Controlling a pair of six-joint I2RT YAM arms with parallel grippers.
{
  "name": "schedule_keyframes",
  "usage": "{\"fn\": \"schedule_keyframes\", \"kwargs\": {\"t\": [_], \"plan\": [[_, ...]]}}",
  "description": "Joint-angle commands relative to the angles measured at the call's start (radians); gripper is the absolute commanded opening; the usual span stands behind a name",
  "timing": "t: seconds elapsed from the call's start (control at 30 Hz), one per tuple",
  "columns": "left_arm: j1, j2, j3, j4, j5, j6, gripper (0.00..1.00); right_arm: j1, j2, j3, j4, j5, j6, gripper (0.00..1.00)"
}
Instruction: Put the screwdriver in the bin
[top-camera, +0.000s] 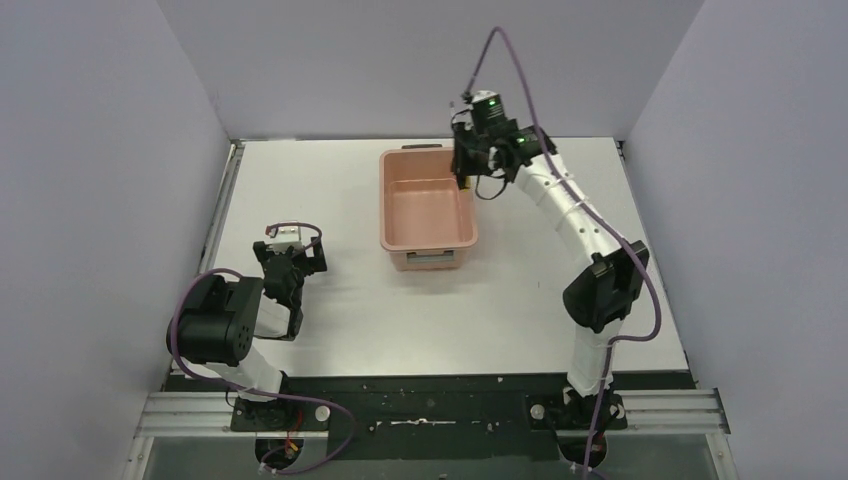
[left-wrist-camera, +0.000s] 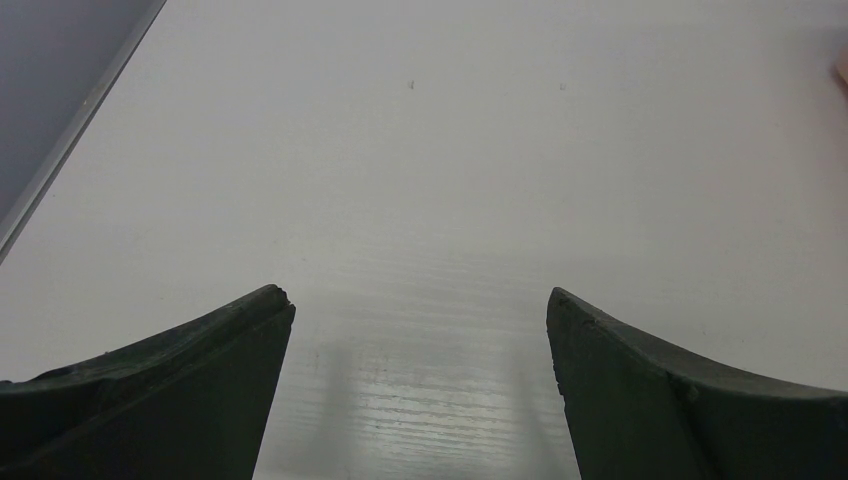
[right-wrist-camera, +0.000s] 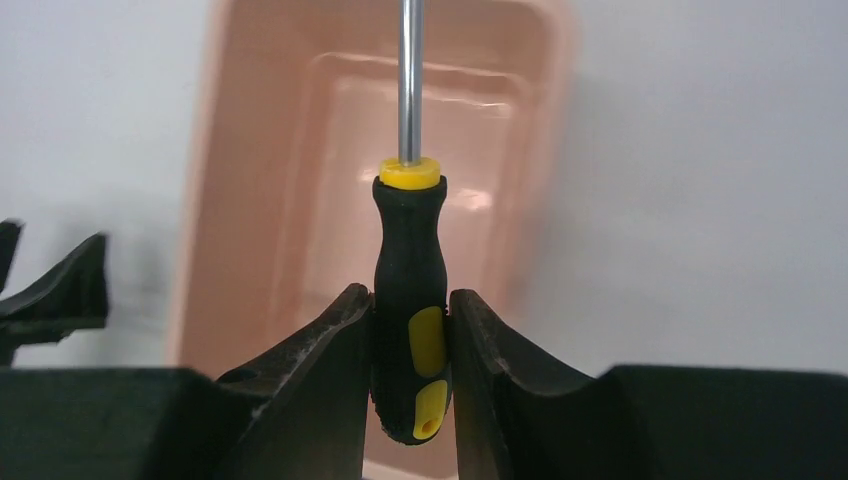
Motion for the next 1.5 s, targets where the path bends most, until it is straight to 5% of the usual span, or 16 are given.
{"fn": "schedule_keyframes", "kwargs": {"t": [0.0,0.23,0.4,0.6,0.9,1.13,1.3,1.47], "plan": [[0.004,-0.014,0.005,0.029,0.019,0.008,0.97,0.164,0.023,0.048,0.095,0.007,0.075,0.0],[0.004,-0.015,0.005,0.029,0.019,0.009,0.97,0.263,0.139,-0.029,0.088,0.22,0.084,0.0],[0.005,-0.015,0.005,0.027,0.02,0.007,0.97,0.296,0.157,-0.225,0.171,0.208,0.099,0.0],[0.004,-0.015,0.005,0.028,0.021,0.007,0.97,0.303,0.252,-0.26,0.167,0.216,0.105,0.03],[0.005,-0.015,0.005,0.028,0.019,0.007,0.97,0.302,0.297,-0.229,0.147,0.26,0.133,0.53],[0.005,-0.015,0.005,0.028,0.019,0.007,0.97,0.324,0.216,-0.076,0.073,0.298,0.099,0.72],[0.004,-0.015,0.005,0.029,0.019,0.008,0.97,0.329,0.109,-0.006,0.056,0.3,0.066,0.99],[0.004,-0.015,0.005,0.029,0.018,0.008,0.97,0.317,-0.054,-0.076,0.142,0.346,0.027,1.0]]}}
